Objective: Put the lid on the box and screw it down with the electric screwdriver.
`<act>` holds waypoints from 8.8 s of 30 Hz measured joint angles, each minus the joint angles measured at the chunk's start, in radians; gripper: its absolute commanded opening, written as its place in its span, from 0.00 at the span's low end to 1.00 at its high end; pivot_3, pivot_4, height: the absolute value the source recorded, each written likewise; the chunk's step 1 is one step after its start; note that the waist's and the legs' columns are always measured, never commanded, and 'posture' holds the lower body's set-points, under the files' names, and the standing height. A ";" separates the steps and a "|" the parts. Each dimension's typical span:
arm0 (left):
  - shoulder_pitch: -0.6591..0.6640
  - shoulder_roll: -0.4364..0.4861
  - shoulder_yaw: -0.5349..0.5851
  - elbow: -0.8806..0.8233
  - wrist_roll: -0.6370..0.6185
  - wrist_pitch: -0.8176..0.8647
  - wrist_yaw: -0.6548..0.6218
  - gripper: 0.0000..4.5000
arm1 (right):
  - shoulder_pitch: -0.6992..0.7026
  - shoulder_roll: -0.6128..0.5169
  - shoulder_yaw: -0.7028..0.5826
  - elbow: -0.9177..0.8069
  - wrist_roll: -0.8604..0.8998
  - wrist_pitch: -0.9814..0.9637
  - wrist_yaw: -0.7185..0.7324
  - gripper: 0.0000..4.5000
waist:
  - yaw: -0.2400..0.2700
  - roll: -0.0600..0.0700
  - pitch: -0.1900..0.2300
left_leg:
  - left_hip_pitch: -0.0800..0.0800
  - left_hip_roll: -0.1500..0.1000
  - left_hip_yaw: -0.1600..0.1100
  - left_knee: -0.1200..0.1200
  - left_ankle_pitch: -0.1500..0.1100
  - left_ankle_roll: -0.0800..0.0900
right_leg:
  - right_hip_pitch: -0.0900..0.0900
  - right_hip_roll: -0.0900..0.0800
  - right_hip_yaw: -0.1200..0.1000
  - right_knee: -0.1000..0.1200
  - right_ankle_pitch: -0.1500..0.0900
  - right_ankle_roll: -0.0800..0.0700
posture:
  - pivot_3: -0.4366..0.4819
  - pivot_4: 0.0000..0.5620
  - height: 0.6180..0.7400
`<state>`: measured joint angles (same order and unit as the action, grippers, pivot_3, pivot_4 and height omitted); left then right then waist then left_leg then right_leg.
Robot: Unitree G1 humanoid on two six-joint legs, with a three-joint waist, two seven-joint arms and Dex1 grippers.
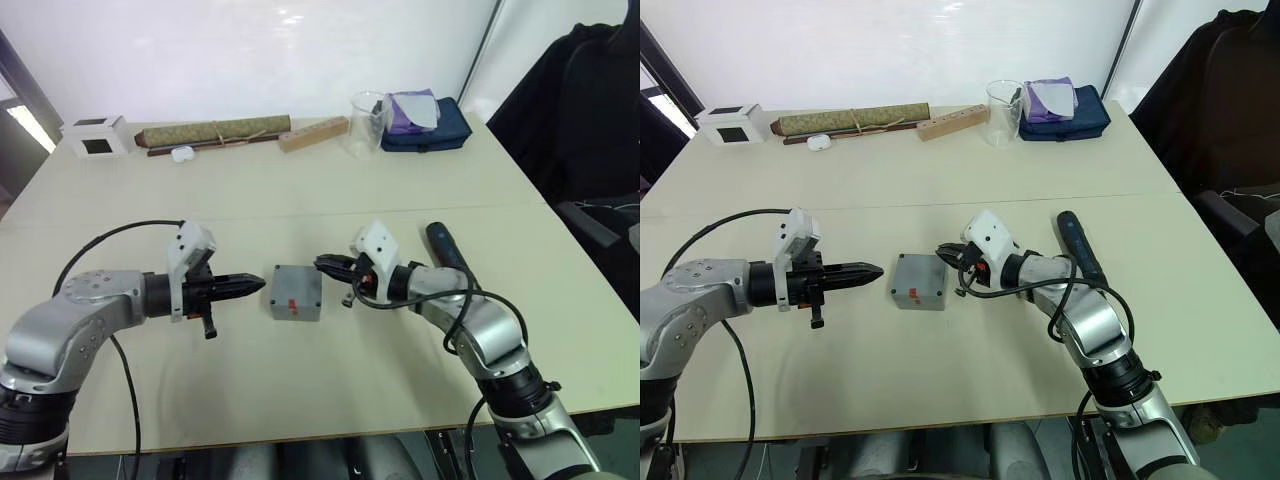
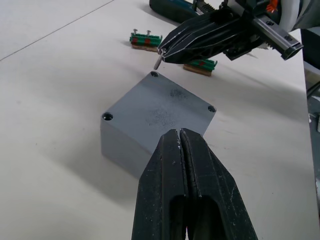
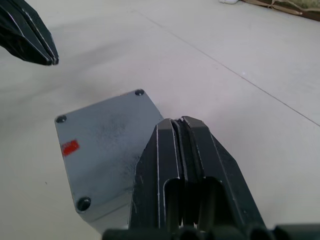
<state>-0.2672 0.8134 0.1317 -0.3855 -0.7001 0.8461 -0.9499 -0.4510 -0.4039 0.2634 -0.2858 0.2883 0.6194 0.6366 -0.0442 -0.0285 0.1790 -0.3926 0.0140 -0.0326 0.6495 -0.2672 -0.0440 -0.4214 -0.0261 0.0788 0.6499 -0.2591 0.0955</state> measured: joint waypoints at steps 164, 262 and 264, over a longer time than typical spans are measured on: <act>-0.254 -0.126 -0.338 0.225 0.349 -0.177 -0.061 0.00 | 0.091 0.264 -0.078 -0.026 -0.085 -0.284 -0.180 0.47 | -0.001 0.012 0.008 | 0.002 -0.001 -0.002 0.012 0.001 -0.002 | 0.003 0.001 0.000 0.012 0.002 0.000 | 0.48 0.27 1.00; -0.225 0.027 -0.160 0.398 0.282 -0.306 -0.099 0.00 | -0.255 -0.583 -0.154 -0.112 0.305 0.489 0.226 0.99 | -0.005 0.014 0.014 | -0.017 0.006 -0.002 0.012 -0.008 0.013 | -0.009 0.007 -0.003 -0.002 -0.001 -0.001 | 0.48 0.27 1.00; -0.181 0.023 -0.196 0.402 0.317 -0.329 -0.106 0.00 | -0.152 -0.529 -0.100 -0.199 0.325 0.489 0.218 0.99 | 0.005 0.014 0.014 | -0.022 0.002 0.000 0.012 -0.008 0.013 | -0.015 0.000 -0.002 0.000 -0.001 -0.001 | 0.48 0.27 1.00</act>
<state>-0.4478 0.8360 -0.0642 0.0166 -0.3828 0.5170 -1.0559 -0.6031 -0.9324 0.1633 -0.4846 0.6130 1.1086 0.8547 -0.0393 -0.0144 0.1934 -0.4148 0.0158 -0.0330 0.6614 -0.2749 -0.0312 -0.4369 -0.0258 0.0765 0.6498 -0.2601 0.0948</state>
